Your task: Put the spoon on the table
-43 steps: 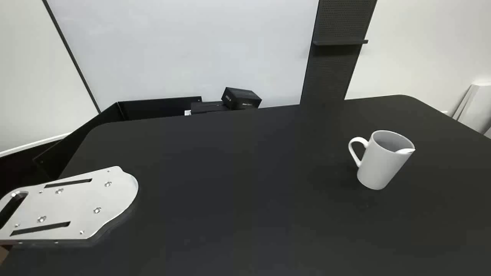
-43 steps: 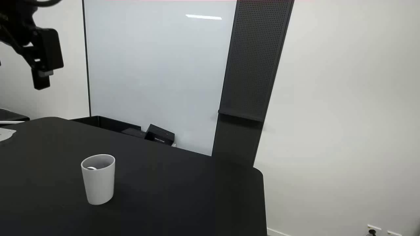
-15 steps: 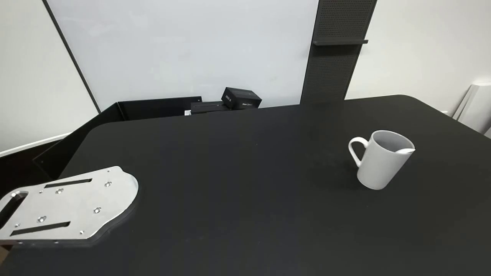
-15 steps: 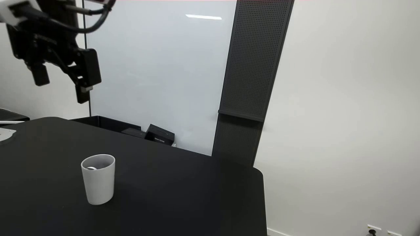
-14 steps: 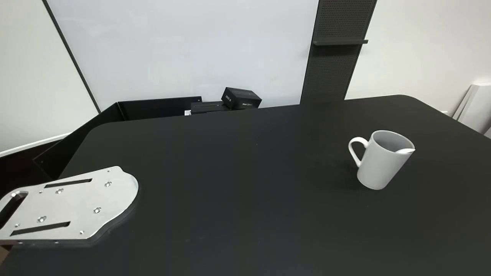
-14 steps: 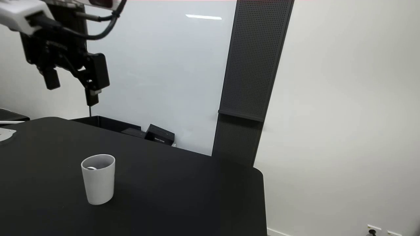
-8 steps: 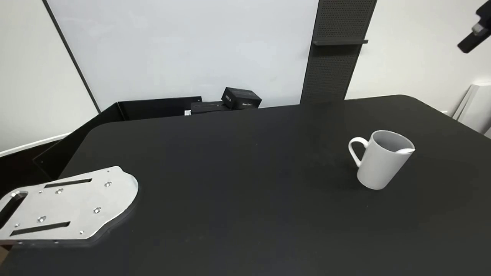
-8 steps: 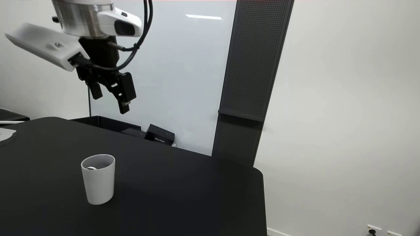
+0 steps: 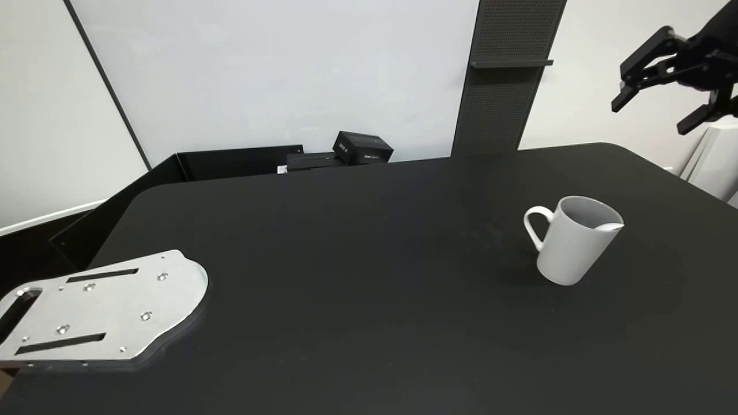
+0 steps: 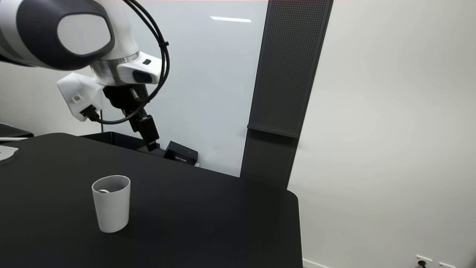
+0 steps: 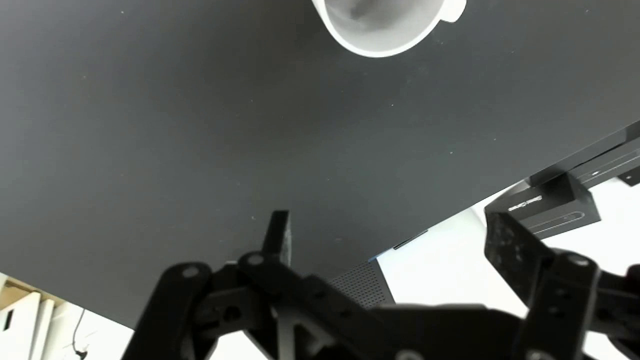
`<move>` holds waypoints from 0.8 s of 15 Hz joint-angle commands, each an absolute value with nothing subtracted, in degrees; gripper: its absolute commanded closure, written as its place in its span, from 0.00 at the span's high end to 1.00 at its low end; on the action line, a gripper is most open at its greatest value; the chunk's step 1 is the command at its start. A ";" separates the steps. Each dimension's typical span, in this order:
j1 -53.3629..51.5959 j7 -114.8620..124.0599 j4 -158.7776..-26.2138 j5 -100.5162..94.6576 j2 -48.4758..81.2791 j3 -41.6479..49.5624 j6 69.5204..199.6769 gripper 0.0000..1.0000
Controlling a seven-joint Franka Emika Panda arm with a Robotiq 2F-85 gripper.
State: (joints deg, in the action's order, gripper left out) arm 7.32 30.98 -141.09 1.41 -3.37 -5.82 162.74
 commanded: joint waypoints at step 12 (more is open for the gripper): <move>9.09 84.35 -148.65 -13.48 -5.66 -18.97 159.61 1.00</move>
